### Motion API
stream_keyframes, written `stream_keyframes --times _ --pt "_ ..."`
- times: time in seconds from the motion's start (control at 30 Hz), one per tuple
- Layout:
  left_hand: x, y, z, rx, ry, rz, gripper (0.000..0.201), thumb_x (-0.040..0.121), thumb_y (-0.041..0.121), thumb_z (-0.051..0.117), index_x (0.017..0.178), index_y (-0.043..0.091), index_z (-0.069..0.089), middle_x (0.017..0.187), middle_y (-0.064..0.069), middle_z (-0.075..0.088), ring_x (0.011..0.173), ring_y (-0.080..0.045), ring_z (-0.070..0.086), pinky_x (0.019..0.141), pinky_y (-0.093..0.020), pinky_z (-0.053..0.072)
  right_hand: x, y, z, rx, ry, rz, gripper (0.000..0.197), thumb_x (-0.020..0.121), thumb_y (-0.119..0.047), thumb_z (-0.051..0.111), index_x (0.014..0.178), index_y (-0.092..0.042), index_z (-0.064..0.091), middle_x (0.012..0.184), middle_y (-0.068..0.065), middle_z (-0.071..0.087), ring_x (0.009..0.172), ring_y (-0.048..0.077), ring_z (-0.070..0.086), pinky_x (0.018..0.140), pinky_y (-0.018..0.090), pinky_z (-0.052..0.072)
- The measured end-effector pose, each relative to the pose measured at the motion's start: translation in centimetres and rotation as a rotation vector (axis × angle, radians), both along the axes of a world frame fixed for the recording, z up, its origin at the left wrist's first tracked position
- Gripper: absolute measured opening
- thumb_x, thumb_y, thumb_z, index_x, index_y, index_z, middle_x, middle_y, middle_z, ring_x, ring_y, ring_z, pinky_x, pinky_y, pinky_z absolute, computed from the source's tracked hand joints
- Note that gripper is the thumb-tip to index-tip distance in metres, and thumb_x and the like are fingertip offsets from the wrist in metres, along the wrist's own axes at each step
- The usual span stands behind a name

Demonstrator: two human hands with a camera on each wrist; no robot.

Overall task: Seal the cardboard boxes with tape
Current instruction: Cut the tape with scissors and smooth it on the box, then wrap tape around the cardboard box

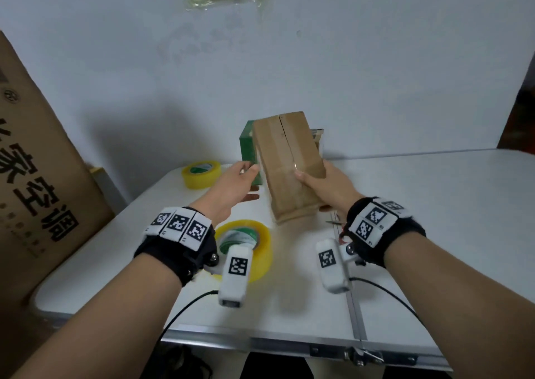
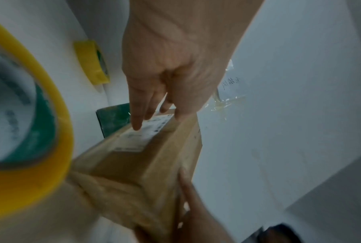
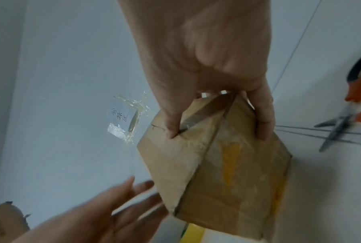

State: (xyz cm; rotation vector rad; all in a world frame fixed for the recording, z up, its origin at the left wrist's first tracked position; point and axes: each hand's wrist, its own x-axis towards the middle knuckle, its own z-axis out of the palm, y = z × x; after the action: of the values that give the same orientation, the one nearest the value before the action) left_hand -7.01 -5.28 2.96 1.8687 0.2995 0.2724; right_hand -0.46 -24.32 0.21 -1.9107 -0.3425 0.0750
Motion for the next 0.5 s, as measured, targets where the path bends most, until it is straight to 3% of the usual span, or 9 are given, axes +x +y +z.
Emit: stream_keyframes --times 0.07,0.13,0.23,0.3,0.37,0.43,0.5 --pt "-1.0 0.9 -0.9 0.286 0.081 0.008 0.028 0.102 0.029 0.047 0.115 0.004 0.052 0.099 -0.015 0.066 0.076 -0.022 0.067 0.067 -0.033 0.06 0.4 0.3 0.8 -0.119 0.017 -0.032 0.056 0.085 -0.056 0.065 0.128 -0.023 0.054 0.115 0.001 0.065 0.104 0.023 0.063 0.08 0.045 0.06" --pt "-1.9 1.6 -1.9 0.66 0.282 -0.065 0.038 0.098 0.042 0.049 0.112 0.007 0.05 0.091 -0.013 0.069 0.076 -0.026 0.068 0.076 -0.04 0.059 0.8 0.9 1.5 -0.208 0.024 -0.021 0.062 0.083 -0.06 0.064 0.129 -0.019 0.054 0.116 0.004 0.064 0.103 0.025 0.062 0.076 0.046 0.061" --pt "-3.5 0.8 -3.3 1.006 0.545 -0.265 0.071 0.087 0.066 0.052 0.137 0.017 0.035 0.109 -0.008 0.066 0.096 -0.026 0.061 0.087 -0.039 0.05 1.0 2.1 2.6 -0.332 -0.015 0.013 0.068 0.082 -0.063 0.063 0.129 -0.014 0.053 0.119 0.006 0.064 0.104 0.027 0.063 0.084 0.046 0.058" --pt "-4.2 -0.1 -3.8 1.096 0.593 -0.429 0.095 0.083 0.067 0.057 0.153 0.022 0.012 0.127 -0.007 0.06 0.113 -0.027 0.057 0.095 -0.039 0.046 1.2 2.5 3.2 -0.365 -0.011 0.022 0.067 0.085 -0.061 0.062 0.128 -0.01 0.053 0.119 0.007 0.064 0.107 0.029 0.063 0.089 0.043 0.055" --pt "-4.5 -0.2 -3.7 1.104 0.602 -0.485 0.101 0.084 0.056 0.064 0.155 0.024 0.001 0.121 -0.006 0.064 0.107 -0.025 0.06 0.09 -0.038 0.049 1.3 2.7 3.7 -0.412 0.012 0.032 0.067 0.087 -0.06 0.06 0.128 -0.007 0.053 0.117 0.01 0.063 0.104 0.029 0.064 0.079 0.038 0.053" --pt "-4.4 0.6 -2.9 1.053 0.629 -0.477 0.094 0.083 0.044 0.067 0.154 0.03 0.007 0.09 -0.002 0.064 0.077 -0.021 0.061 0.07 -0.033 0.05 1.5 2.9 4.2 -0.457 0.061 0.045 0.071 0.088 -0.061 0.057 0.132 -0.006 0.052 0.123 0.01 0.062 0.102 0.028 0.061 0.071 0.034 0.049" --pt "-4.7 2.4 -1.7 0.96 0.643 -0.4 0.082 0.081 0.04 0.067 0.149 0.036 0.022 0.083 0.004 0.055 0.07 -0.017 0.055 0.063 -0.03 0.044 1.5 3.2 4.6 -0.484 0.096 0.073 0.072 0.09 -0.06 0.055 0.136 -0.006 0.049 0.132 0.012 0.058 0.103 0.027 0.057 0.077 0.035 0.049"
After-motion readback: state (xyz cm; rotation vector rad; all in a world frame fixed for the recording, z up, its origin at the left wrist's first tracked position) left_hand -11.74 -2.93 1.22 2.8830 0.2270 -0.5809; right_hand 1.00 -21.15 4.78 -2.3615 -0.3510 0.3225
